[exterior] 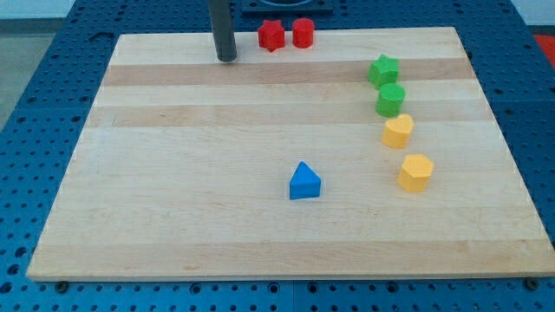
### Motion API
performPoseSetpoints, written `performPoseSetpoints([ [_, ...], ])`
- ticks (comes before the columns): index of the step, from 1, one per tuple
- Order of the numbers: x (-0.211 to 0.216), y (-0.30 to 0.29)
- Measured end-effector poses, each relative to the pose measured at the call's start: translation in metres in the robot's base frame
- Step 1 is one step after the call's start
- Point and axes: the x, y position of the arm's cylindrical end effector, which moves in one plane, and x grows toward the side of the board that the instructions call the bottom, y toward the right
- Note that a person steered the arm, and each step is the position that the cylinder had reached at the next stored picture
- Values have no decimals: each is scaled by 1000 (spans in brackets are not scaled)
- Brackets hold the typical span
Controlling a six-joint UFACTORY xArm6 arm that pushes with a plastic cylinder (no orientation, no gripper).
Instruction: Move the blue triangle towards the blue cube
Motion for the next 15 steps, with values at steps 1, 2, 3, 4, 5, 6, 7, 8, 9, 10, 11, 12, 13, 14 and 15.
performPoseSetpoints([
  [1,-15,0],
  [2,-27,-1],
  [3,15,-25],
  [4,59,-42],
  [5,114,-46],
  [6,154,-5],
  [7,162,58],
  [8,168,109],
  [9,196,139],
  [10,243,146],
  [11,272,169],
  [12,282,136],
  [13,264,90],
  [14,258,53],
  [15,257,18],
])
